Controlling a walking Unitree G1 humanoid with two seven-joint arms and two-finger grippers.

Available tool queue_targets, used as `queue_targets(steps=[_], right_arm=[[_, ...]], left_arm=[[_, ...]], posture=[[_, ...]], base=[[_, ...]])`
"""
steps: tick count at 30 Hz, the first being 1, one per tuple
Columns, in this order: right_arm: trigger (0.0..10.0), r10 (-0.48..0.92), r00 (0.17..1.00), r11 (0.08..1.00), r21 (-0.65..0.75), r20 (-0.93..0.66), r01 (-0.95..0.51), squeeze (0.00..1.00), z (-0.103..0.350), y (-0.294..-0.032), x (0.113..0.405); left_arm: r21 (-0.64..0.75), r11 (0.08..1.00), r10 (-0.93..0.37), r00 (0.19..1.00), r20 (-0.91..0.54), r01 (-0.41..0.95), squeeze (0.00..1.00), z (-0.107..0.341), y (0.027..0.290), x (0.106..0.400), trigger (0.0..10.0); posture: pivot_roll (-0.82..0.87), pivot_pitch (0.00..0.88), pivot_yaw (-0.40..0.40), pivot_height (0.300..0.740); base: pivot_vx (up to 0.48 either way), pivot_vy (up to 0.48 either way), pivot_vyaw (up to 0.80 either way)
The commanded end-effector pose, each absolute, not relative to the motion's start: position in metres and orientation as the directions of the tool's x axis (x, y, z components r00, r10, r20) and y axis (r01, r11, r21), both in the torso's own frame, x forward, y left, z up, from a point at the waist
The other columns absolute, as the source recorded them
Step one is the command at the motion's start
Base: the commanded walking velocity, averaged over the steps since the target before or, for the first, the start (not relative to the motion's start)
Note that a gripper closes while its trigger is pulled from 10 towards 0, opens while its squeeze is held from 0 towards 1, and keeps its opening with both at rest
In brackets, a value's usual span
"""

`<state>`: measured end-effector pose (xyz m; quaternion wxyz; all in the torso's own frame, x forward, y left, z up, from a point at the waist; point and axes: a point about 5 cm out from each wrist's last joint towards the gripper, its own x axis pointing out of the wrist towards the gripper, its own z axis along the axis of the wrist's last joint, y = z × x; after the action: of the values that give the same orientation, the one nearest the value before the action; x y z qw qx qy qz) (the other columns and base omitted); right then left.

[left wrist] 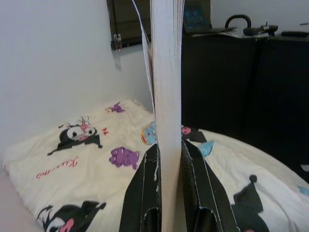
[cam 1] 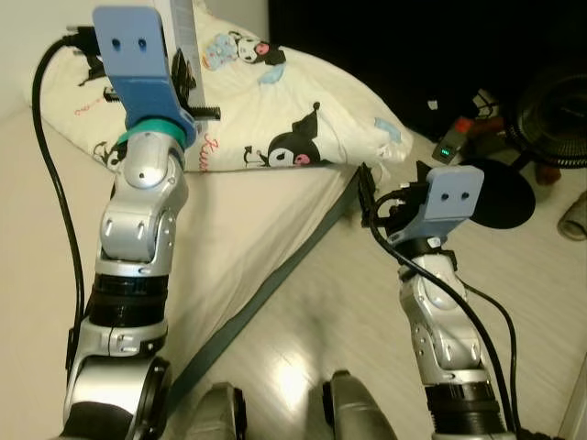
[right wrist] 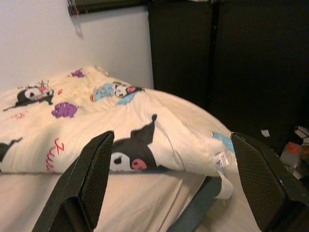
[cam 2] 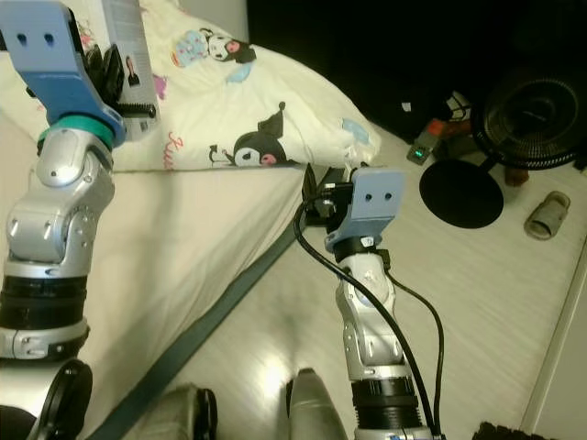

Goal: Clean up the room

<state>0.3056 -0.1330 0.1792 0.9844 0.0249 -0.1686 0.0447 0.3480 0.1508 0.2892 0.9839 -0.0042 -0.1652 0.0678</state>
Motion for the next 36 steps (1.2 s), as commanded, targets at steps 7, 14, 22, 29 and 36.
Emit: queue_targets(steps=[7,14,22,29,36], right_arm=[[10.0,0.067,0.947,0.996,0.027,0.315,-0.080,0.00,0.173,-0.136,0.305],[10.0,0.064,0.948,0.997,0.020,0.311,-0.074,0.00,0.172,-0.136,0.306],[10.0,0.057,0.949,0.998,0.021,0.310,-0.067,0.00,0.172,-0.136,0.305],[10.0,0.045,0.949,0.998,0.024,0.311,-0.056,0.00,0.172,-0.137,0.304],[10.0,0.042,0.948,0.998,0.026,0.314,-0.053,0.00,0.172,-0.137,0.305]], left_arm=[[-0.040,0.992,0.126,0.961,0.247,-0.120,0.00,0.271,0.155,0.348,10.0],[-0.013,0.994,0.104,0.962,0.251,-0.104,0.00,0.268,0.152,0.346,10.0],[-0.008,0.995,0.099,0.963,0.252,-0.100,0.00,0.268,0.151,0.347,10.0],[0.002,0.995,0.093,0.963,0.253,-0.097,0.00,0.269,0.150,0.347,10.0],[0.012,0.995,0.092,0.962,0.256,-0.099,0.00,0.269,0.150,0.347,10.0]], posture=[[-0.12,0.111,0.055,0.731],[-0.11,0.115,0.055,0.731],[-0.12,0.118,0.060,0.731],[-0.12,0.120,0.065,0.731],[-0.12,0.121,0.064,0.731]], base=[[0.000,0.000,0.00],[0.000,0.000,0.71],[0.000,0.000,0.79],[0.000,0.000,0.78],[0.000,0.000,0.78]])
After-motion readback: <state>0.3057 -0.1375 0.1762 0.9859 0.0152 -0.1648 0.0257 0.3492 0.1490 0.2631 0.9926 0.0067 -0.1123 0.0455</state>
